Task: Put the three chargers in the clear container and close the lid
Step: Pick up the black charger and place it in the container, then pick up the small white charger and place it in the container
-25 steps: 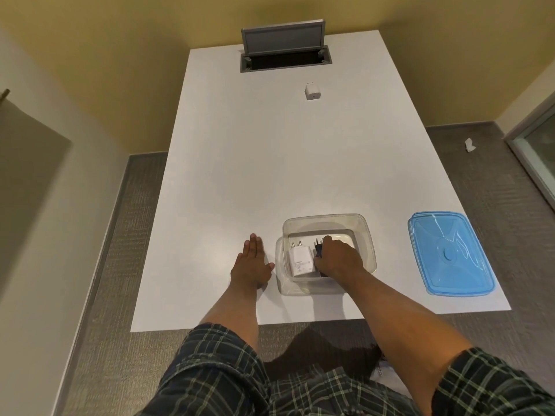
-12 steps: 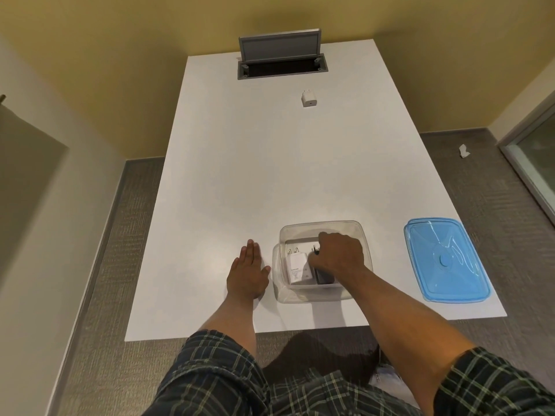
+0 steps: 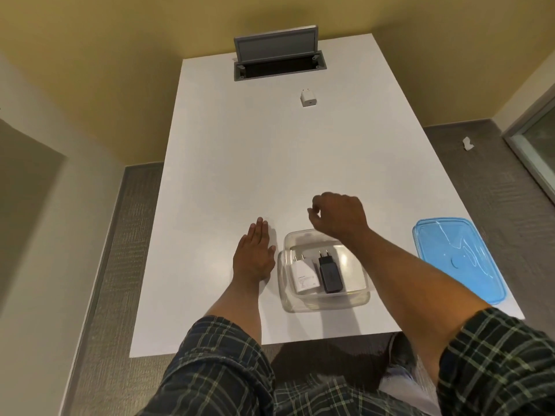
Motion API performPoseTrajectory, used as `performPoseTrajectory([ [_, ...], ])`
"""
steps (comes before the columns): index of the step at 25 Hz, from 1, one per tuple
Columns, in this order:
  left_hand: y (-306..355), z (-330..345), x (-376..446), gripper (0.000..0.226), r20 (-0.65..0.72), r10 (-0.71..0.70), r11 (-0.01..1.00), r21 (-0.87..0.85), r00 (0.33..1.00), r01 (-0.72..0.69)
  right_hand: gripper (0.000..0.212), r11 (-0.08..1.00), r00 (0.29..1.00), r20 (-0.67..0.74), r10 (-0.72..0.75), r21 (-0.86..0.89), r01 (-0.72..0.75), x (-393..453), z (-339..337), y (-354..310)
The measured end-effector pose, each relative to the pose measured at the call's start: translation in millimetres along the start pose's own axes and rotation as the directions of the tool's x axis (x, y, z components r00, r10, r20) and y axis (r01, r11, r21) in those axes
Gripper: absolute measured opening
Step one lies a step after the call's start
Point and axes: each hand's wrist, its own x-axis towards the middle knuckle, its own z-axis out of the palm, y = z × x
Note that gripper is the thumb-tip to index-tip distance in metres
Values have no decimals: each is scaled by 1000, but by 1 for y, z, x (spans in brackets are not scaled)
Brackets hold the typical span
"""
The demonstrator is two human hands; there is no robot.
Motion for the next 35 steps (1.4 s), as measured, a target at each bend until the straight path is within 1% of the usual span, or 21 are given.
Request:
performPoseTrajectory([
  [5,-3,-10,37,67,-1,14,1000,-12,1000,-14,25,991,986,98,133,-22,-131,46,-5,17],
  [9,-5,-9,65,65,23,37,999,-35,999,-36,37,979,957,214,194,20,-203,72,3,27],
  [12,-4,-1,82,63,51,71,997,-36,996,-70,47,976,953,223,205,29,-217,89,12,32],
  [14,0,3,90,61,38,60,996,-64,998,-57,49,973,953,214,214,34,-227,99,19,35],
  [17,6,5,109,63,3,13,993,-115,1000,-13,49,967,943,239,231,52,-250,121,31,43],
  [20,10,10,129,65,-62,-5,997,-83,998,0,64,960,937,259,236,86,-266,145,42,50],
  [23,11,11,152,63,-124,21,997,-70,992,-30,75,962,942,255,218,104,-251,165,55,52],
  [25,13,12,169,62,-185,18,997,-72,983,-31,76,964,948,232,219,97,-247,179,65,55],
  [30,21,15,199,60,-323,-60,994,-104,944,28,69,962,959,159,235,103,-252,222,77,72],
  [35,23,7,234,64,-344,-97,991,-123,934,57,66,949,950,162,266,130,-288,276,81,91],
])
